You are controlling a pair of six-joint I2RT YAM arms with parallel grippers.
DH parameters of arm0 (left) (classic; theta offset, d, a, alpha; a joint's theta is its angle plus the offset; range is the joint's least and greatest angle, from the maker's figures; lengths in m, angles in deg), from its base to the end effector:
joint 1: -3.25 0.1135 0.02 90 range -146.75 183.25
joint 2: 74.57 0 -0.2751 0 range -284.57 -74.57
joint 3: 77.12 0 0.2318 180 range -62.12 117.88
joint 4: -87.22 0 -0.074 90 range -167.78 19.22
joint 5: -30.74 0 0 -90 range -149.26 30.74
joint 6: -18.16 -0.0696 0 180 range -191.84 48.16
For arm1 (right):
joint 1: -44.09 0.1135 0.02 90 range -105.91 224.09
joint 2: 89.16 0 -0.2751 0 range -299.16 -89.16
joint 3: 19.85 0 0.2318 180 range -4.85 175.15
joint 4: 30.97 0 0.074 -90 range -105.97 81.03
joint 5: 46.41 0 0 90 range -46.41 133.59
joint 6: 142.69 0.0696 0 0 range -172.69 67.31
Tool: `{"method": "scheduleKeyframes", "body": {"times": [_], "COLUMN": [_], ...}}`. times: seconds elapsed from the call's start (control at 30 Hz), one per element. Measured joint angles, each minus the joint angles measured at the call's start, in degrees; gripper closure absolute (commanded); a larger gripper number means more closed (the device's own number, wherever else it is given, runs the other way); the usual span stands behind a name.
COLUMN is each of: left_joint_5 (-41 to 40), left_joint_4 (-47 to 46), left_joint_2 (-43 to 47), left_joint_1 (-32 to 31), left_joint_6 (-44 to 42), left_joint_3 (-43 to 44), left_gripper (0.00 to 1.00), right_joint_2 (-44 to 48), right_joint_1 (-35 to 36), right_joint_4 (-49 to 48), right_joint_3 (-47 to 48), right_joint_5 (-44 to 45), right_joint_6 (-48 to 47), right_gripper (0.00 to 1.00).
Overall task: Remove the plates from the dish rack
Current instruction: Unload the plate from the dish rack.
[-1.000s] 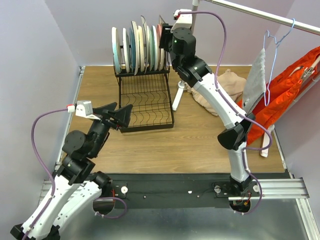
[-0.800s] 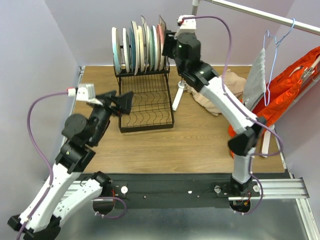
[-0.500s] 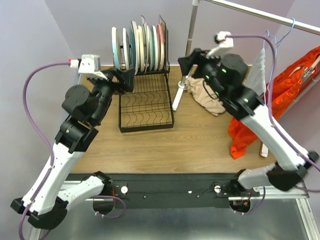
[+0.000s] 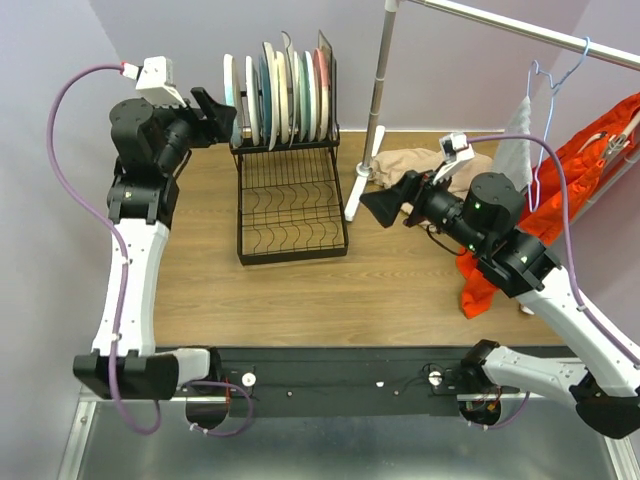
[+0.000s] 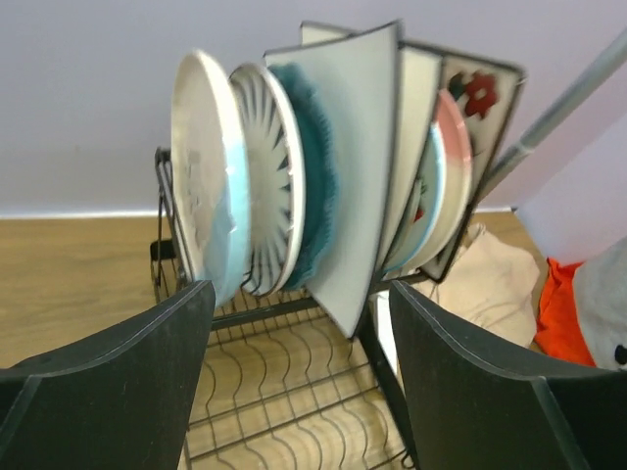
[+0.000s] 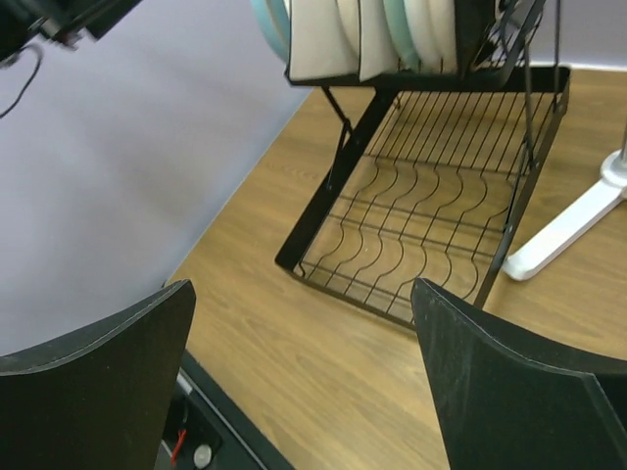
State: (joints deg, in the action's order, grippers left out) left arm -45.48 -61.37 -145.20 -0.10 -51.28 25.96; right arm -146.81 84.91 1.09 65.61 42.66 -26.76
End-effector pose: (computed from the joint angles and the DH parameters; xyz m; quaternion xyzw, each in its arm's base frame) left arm 0.2645 -0.0321 0.5000 -0.0194 0.7006 -0.2290 0.6756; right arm 0.1665 0.1453 0.4434 -0.1004 0.7259 0.3793 0.5649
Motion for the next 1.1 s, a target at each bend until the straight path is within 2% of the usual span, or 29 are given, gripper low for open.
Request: {"method": "scheduleKeyframes", "body": {"times": [0.17, 0.37, 0.6, 0.83, 1.1], "left_joint_5": [12.22, 20.81, 21.99, 21.79, 18.58], "left_joint_4": [-3.28, -9.97, -13.38, -14.03, -14.23], "left_joint_2": [-5.51, -9.92, -15.12, -21.73, -22.49], "left_joint_1": [8.31, 9.03, 9.01, 8.37, 7.3], "left_joint_6": [2.08, 2.45, 0.13, -2.95, -5.27], "left_joint_3": [-2.14, -5.05, -3.17, -1.51, -0.28], "left_gripper": [0.26, 0.33, 0.4, 0.42, 0.47], "right_joint_2": [1.22, 2.21, 3.67, 4.09, 3.02], "right_joint_1": [0.0, 0.0, 0.0, 0.0, 0.0], "right_joint_4": [0.11, 0.74, 0.87, 0.87, 0.87], "right_joint_3": [-3.28, -6.43, -6.56, -6.56, -6.62], "right_joint_5": [-3.17, -3.87, -3.87, -3.85, -3.76], "right_joint_6": [-0.07, -1.55, -2.73, -3.45, -3.45], "right_gripper": [0.0, 0.0, 0.0, 0.0, 0.0]}}
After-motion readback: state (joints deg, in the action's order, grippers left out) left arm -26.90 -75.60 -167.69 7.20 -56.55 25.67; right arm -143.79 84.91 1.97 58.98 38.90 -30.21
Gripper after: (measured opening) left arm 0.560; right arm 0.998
